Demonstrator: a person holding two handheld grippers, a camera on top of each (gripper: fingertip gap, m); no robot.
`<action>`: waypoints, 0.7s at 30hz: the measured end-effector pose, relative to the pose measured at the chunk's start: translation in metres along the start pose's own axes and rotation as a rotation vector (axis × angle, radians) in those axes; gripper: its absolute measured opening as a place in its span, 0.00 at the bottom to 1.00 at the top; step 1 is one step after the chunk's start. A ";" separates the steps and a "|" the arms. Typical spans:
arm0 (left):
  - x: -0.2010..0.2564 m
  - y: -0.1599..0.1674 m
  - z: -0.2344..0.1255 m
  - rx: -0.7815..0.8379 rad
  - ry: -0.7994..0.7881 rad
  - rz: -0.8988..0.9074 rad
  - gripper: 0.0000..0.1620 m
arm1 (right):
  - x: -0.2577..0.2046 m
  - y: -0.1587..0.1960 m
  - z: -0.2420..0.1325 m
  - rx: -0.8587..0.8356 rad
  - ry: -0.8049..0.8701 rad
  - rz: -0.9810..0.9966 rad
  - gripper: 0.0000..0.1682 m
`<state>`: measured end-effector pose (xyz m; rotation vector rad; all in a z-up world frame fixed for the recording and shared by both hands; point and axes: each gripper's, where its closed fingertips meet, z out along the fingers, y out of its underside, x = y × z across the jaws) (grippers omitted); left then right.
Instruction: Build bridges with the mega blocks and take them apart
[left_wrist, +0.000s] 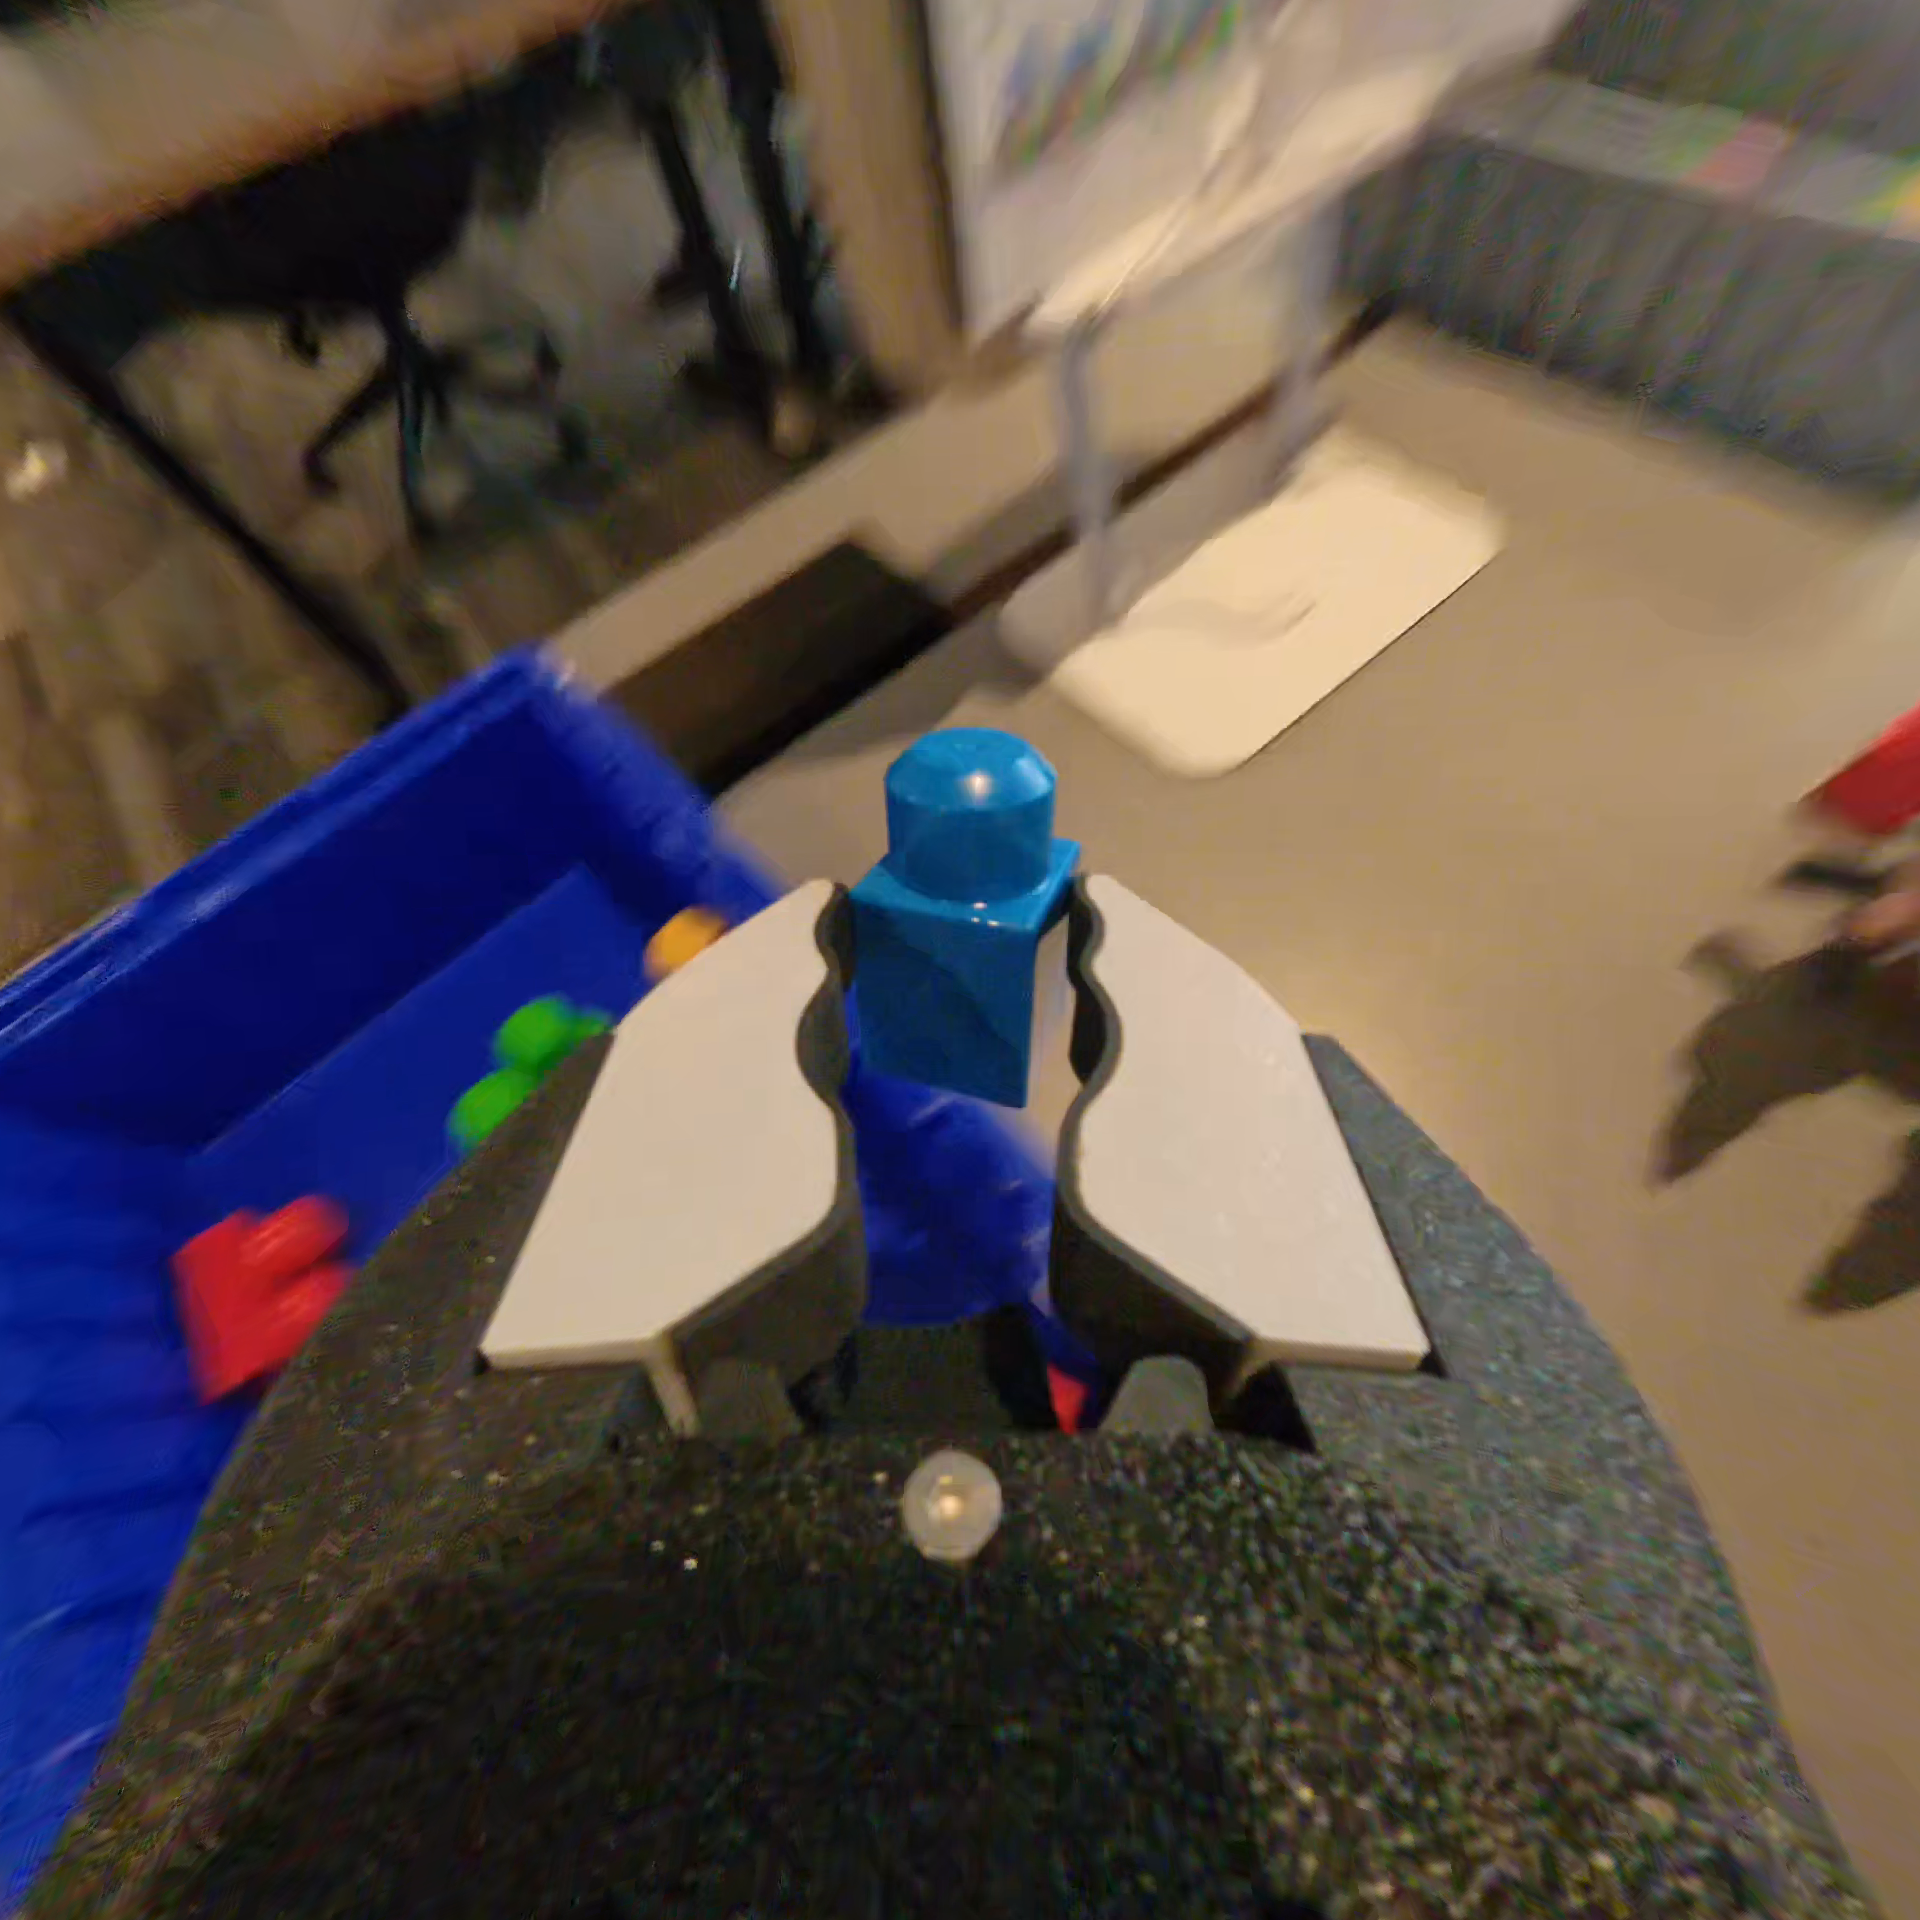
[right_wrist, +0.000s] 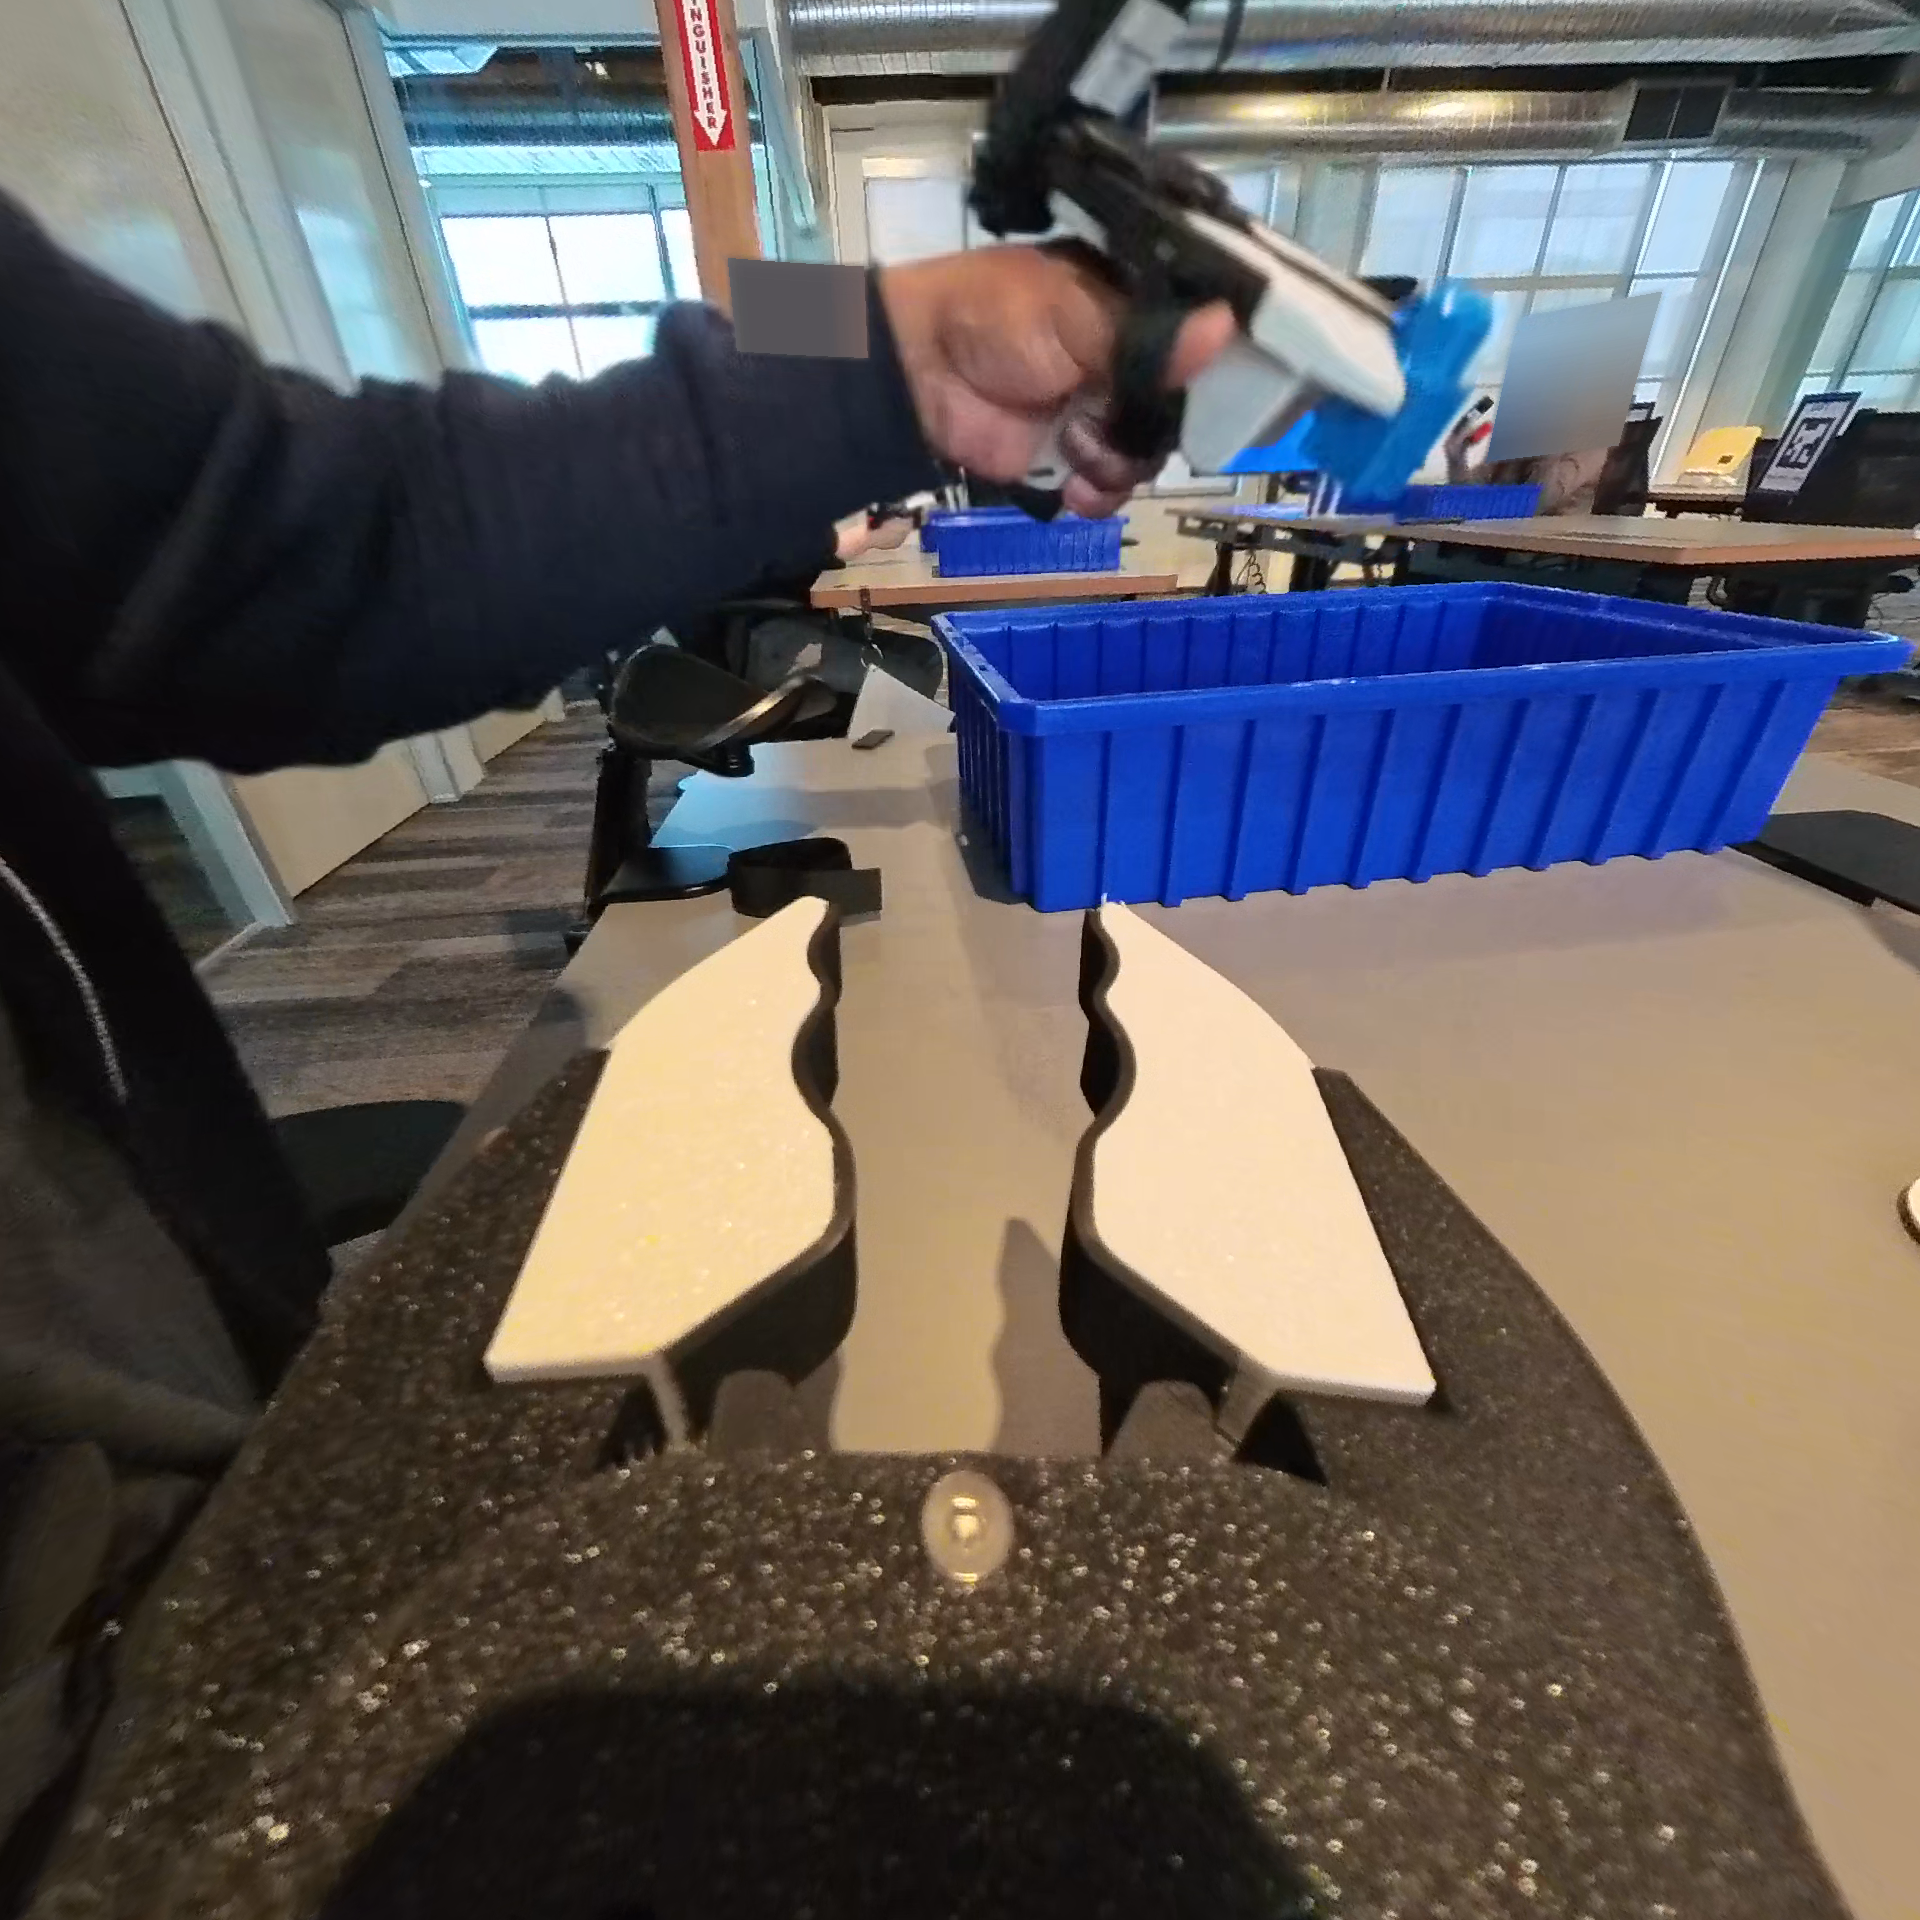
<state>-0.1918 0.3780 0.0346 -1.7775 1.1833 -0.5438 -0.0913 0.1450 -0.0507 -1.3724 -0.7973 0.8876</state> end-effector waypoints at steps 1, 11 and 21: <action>0.030 -0.017 -0.003 0.088 0.027 -0.014 0.24 | 0.000 0.000 0.000 0.002 0.002 0.001 0.26; 0.187 -0.021 0.084 0.524 0.091 -0.164 0.24 | -0.002 -0.013 -0.032 0.036 0.083 0.013 0.26; 0.236 0.011 0.130 0.451 0.123 0.072 0.24 | 0.008 -0.030 -0.144 -0.155 0.285 -0.226 0.29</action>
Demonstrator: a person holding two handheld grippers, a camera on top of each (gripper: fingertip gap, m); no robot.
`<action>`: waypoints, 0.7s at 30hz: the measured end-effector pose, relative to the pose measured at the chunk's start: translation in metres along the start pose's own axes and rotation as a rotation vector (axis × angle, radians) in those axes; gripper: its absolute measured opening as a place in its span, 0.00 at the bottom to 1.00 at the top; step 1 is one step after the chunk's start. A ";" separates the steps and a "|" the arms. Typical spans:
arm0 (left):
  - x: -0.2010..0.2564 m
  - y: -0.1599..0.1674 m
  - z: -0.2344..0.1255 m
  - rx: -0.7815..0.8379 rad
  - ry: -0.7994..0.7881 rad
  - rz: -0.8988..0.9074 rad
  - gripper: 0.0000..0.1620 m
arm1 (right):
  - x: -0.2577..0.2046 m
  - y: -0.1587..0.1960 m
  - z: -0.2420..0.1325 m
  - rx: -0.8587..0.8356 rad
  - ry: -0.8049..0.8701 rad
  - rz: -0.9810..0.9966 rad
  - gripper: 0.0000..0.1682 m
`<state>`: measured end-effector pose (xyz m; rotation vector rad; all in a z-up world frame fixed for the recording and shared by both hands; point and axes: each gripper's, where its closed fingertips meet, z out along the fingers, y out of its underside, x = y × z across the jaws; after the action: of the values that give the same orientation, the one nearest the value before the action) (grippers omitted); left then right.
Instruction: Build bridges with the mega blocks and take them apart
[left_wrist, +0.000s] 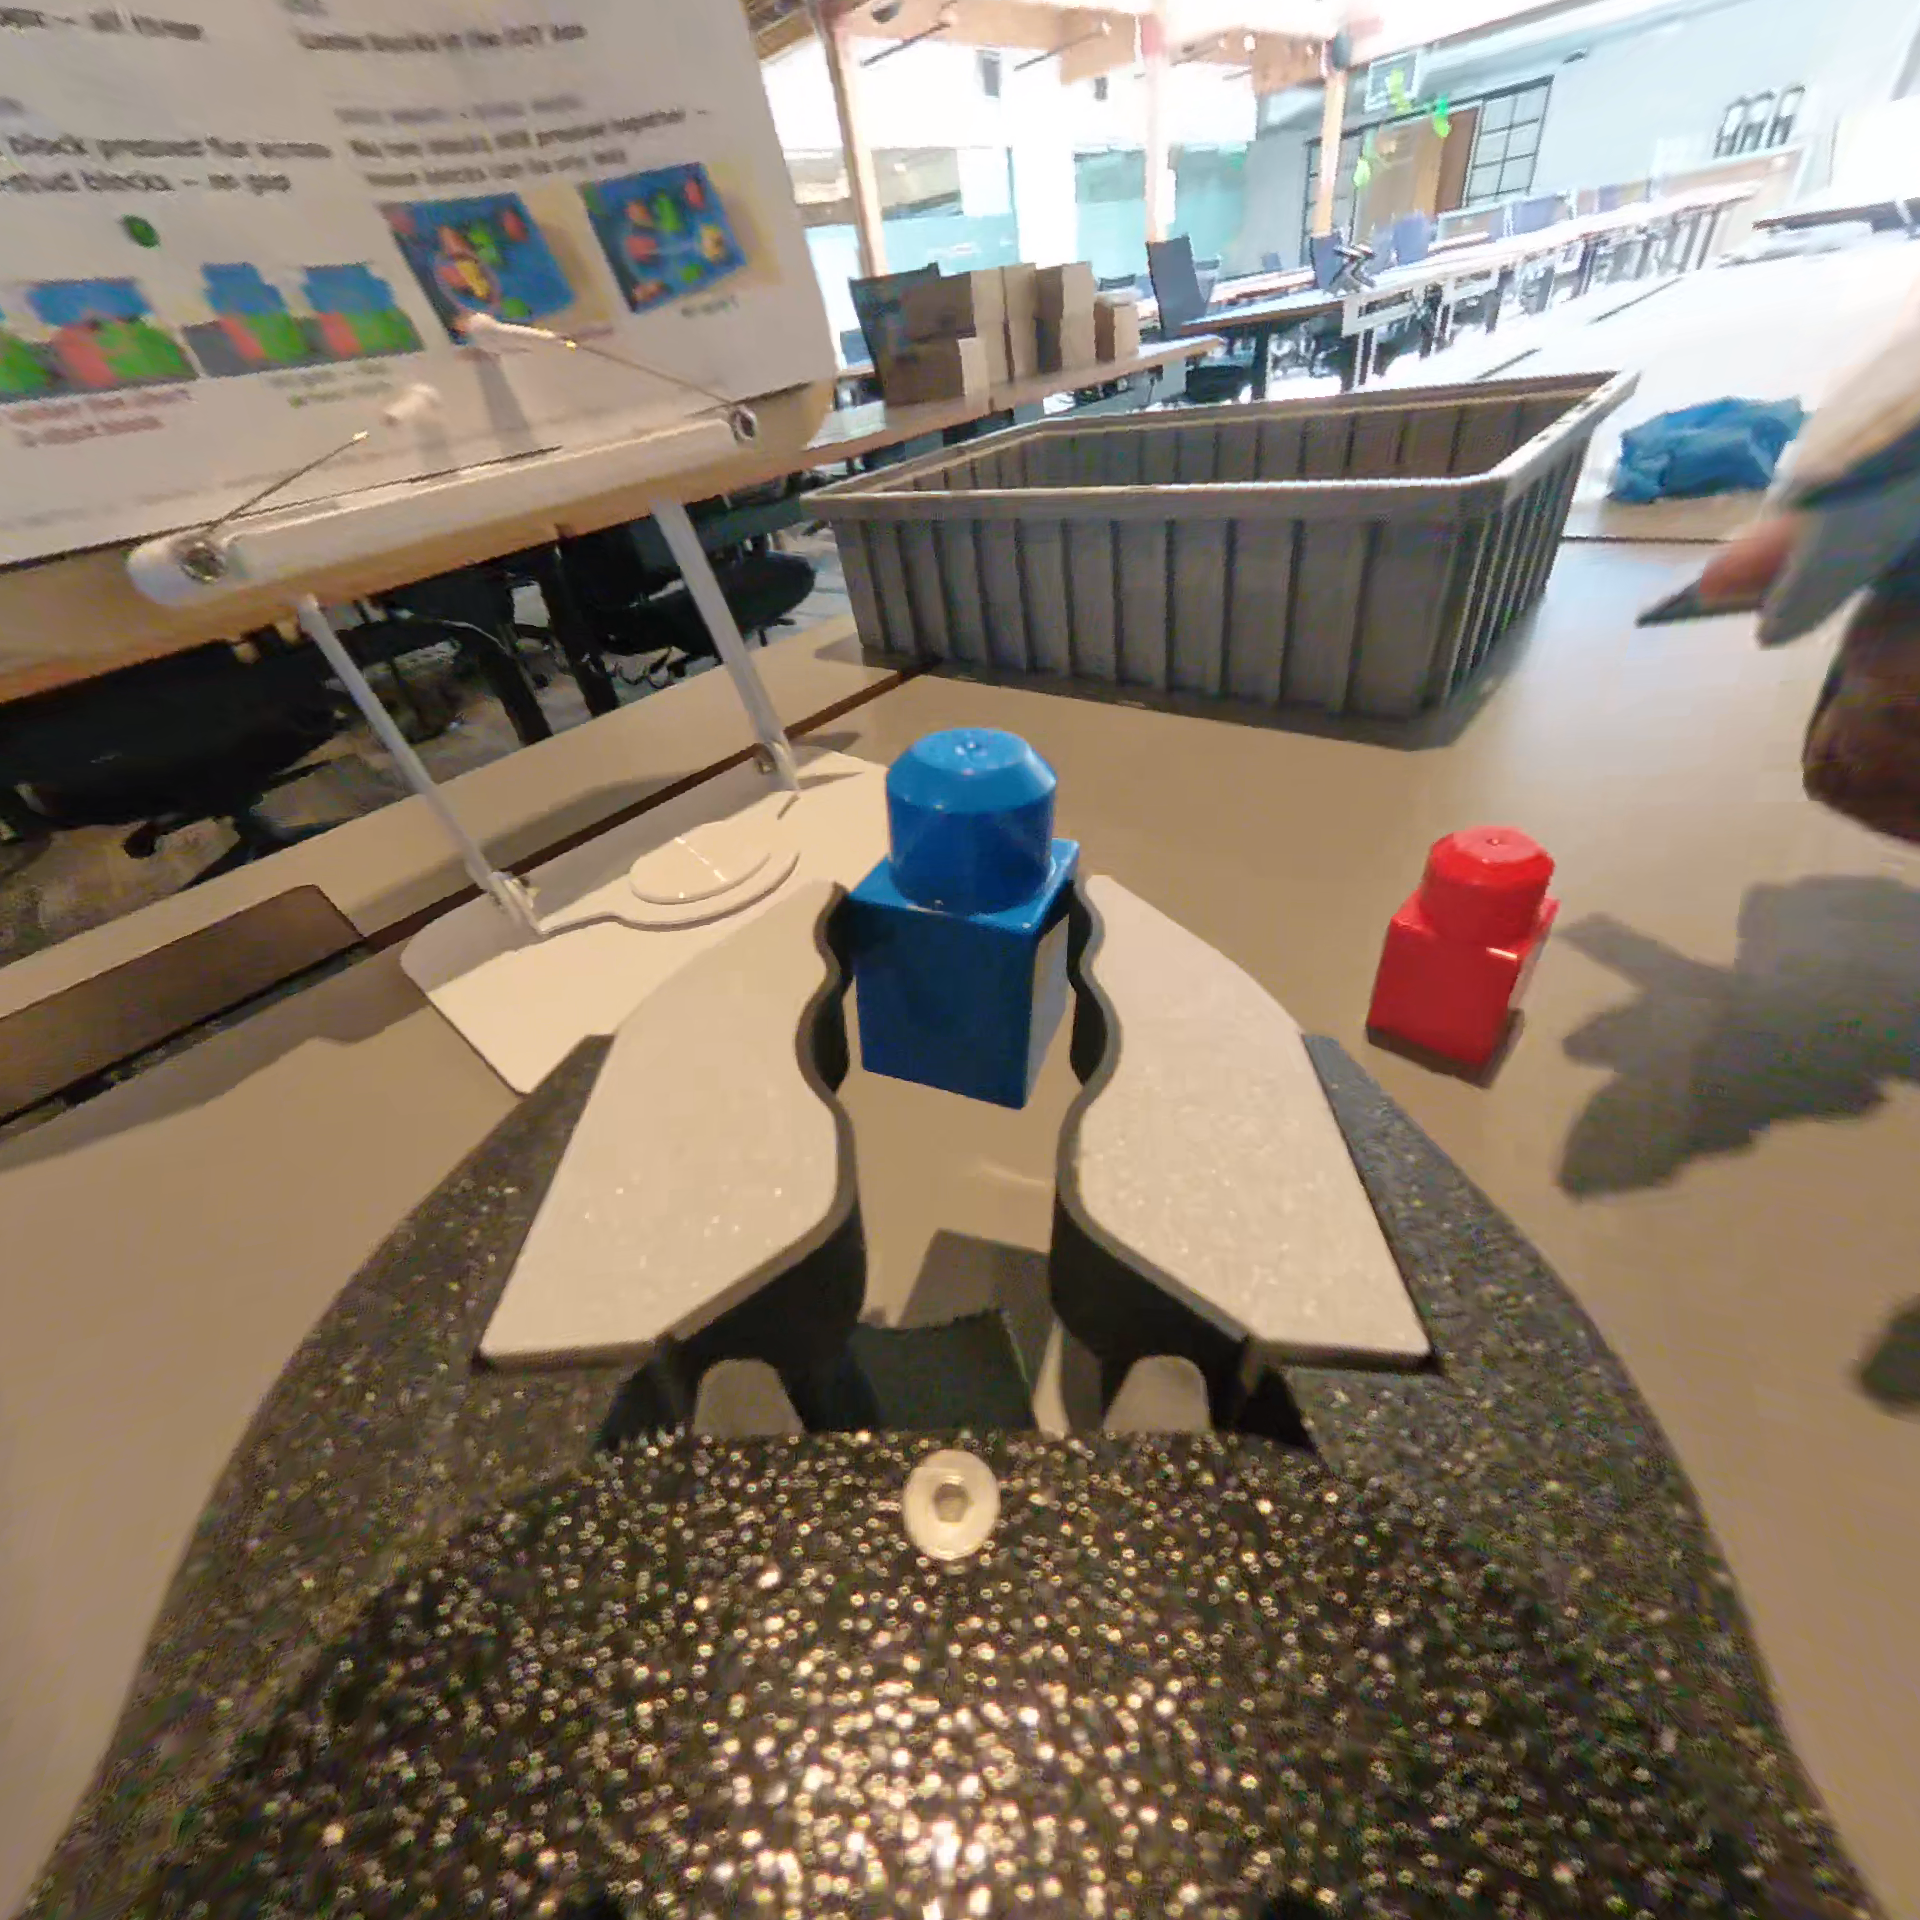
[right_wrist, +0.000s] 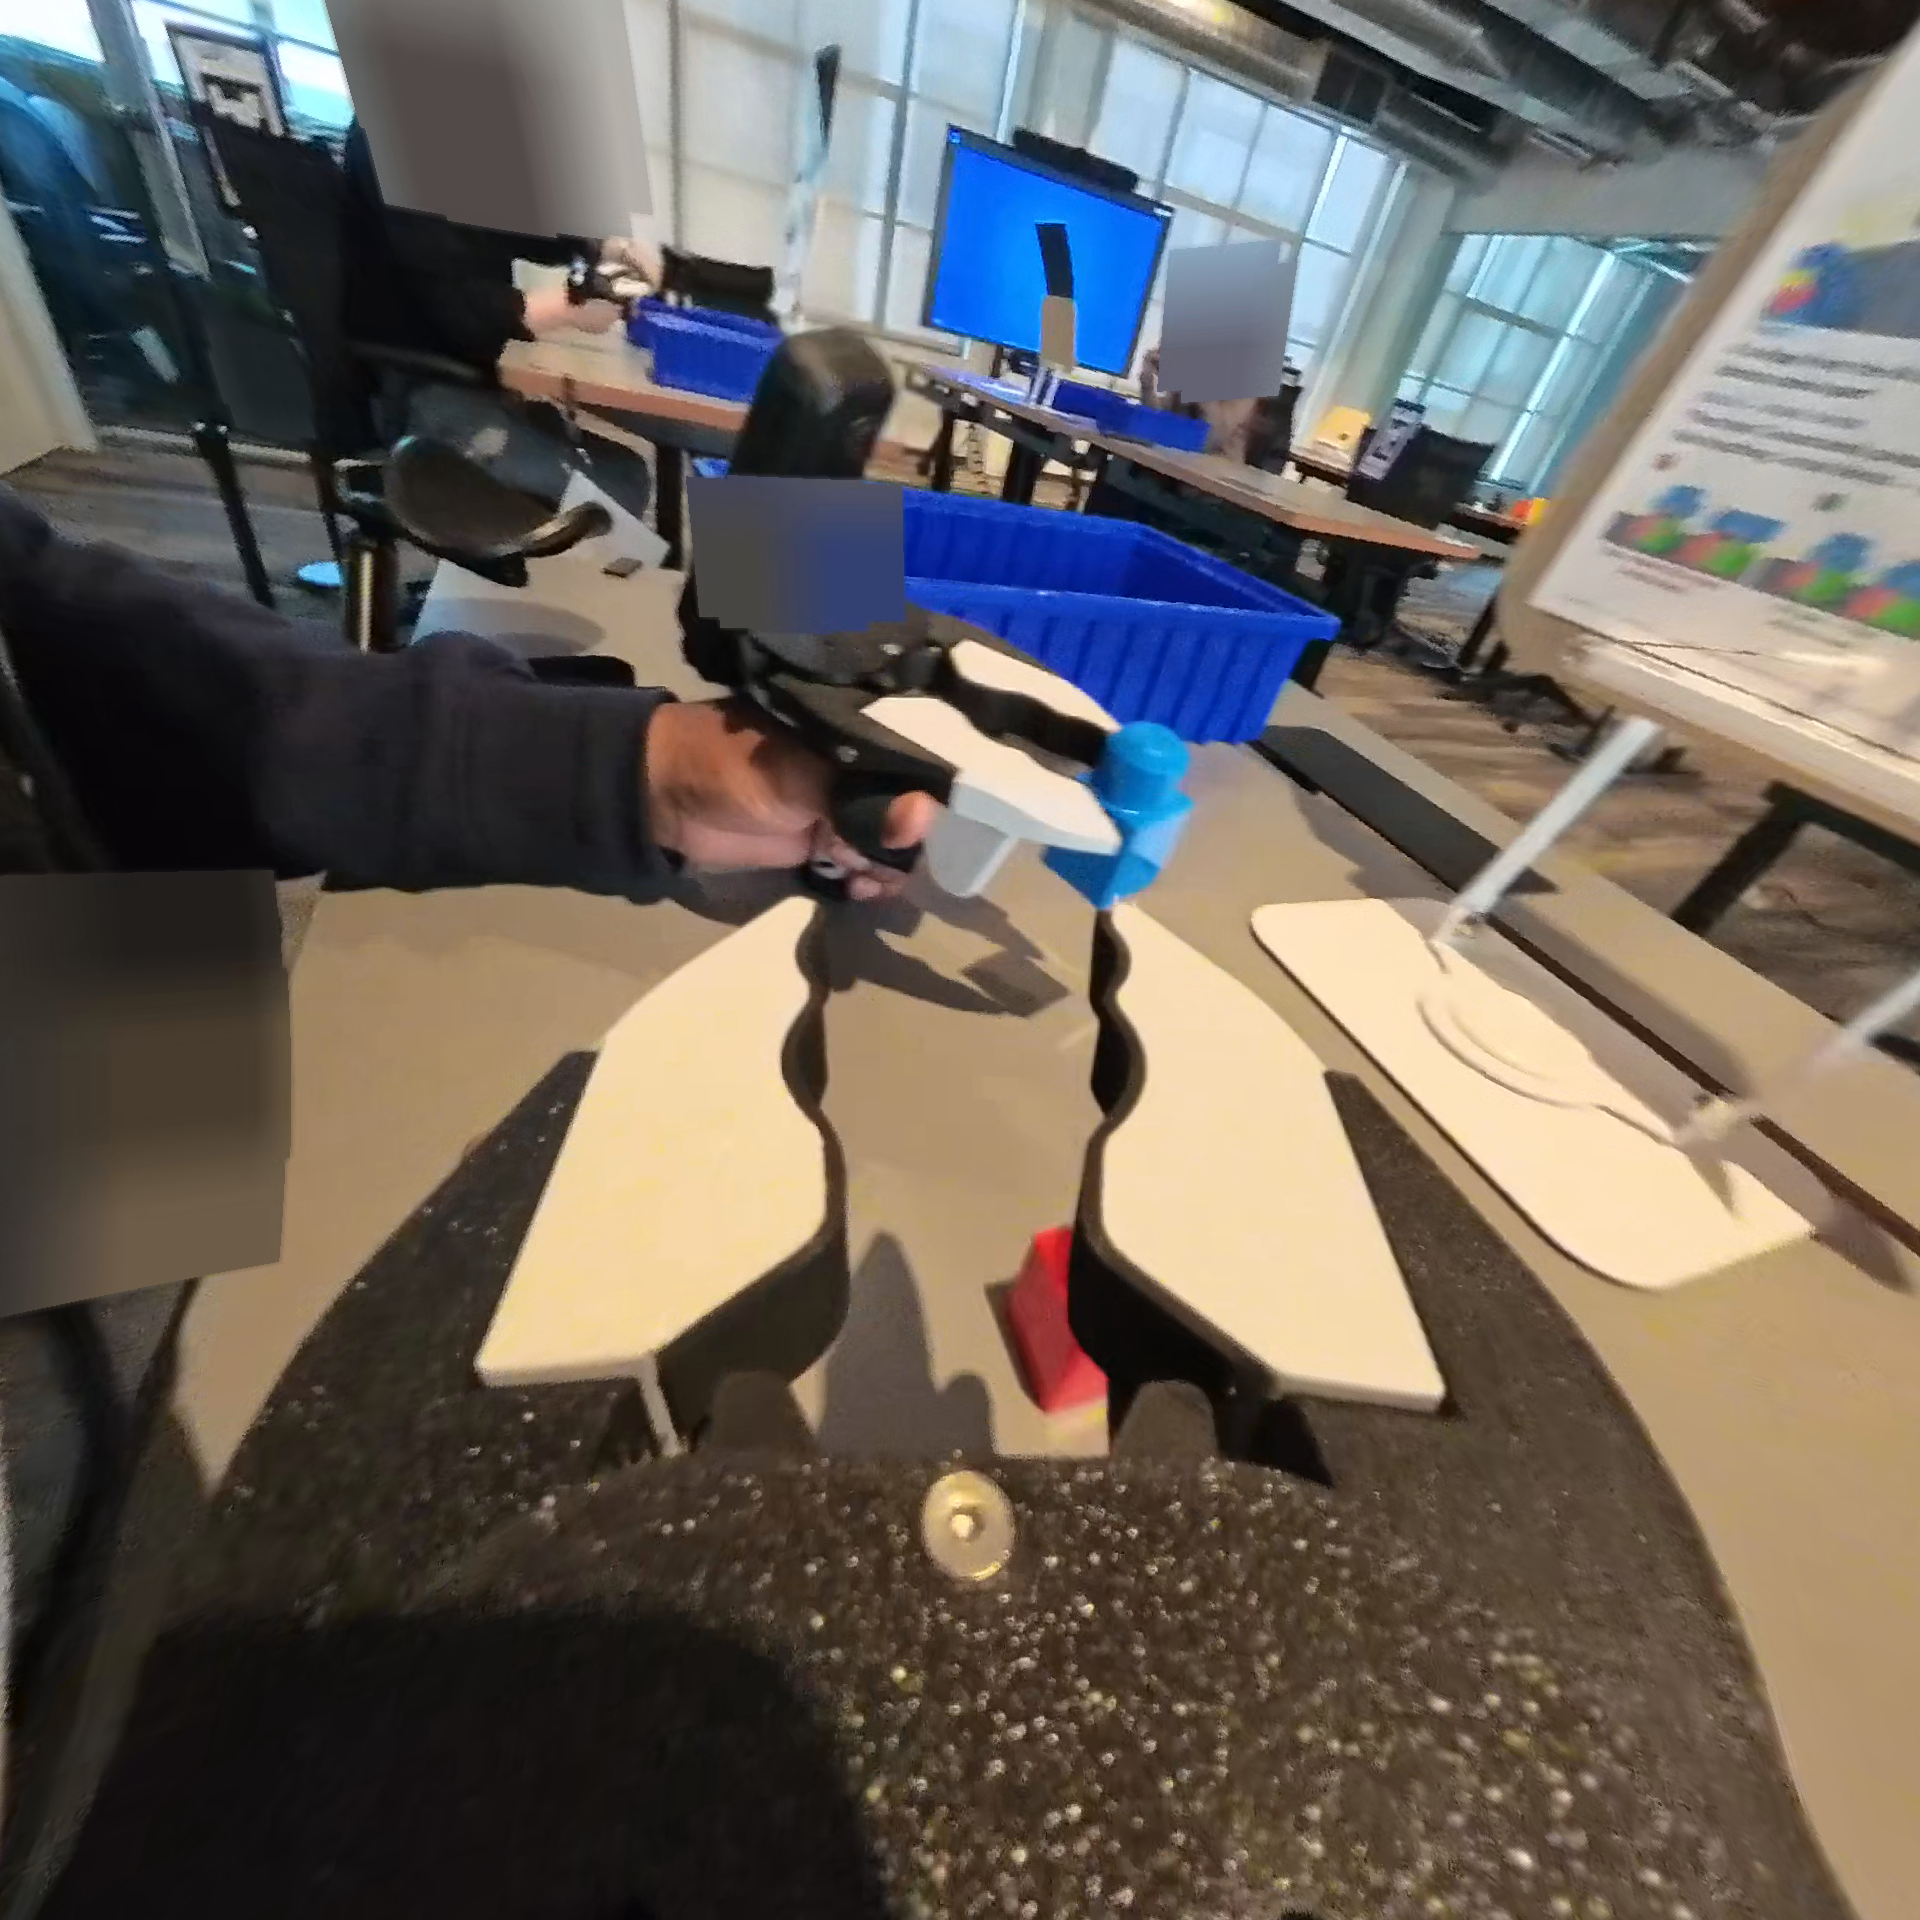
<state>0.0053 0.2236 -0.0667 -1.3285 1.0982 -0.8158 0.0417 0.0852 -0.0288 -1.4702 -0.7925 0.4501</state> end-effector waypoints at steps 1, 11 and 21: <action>0.001 0.001 0.000 -0.005 0.008 0.002 0.24 | 0.008 0.000 -0.010 -0.003 0.014 0.021 0.30; 0.015 -0.014 -0.010 0.073 0.171 -0.142 0.24 | 0.035 -0.014 0.033 -0.093 0.002 0.196 0.32; 0.003 -0.010 -0.013 0.062 0.061 -0.053 0.24 | 0.036 -0.014 0.099 -0.173 -0.113 0.147 0.35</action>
<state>-0.0048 0.2151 -0.0563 -1.2920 1.0810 -0.9279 -0.0067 0.1789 -0.0155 -1.6825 -0.8322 0.5916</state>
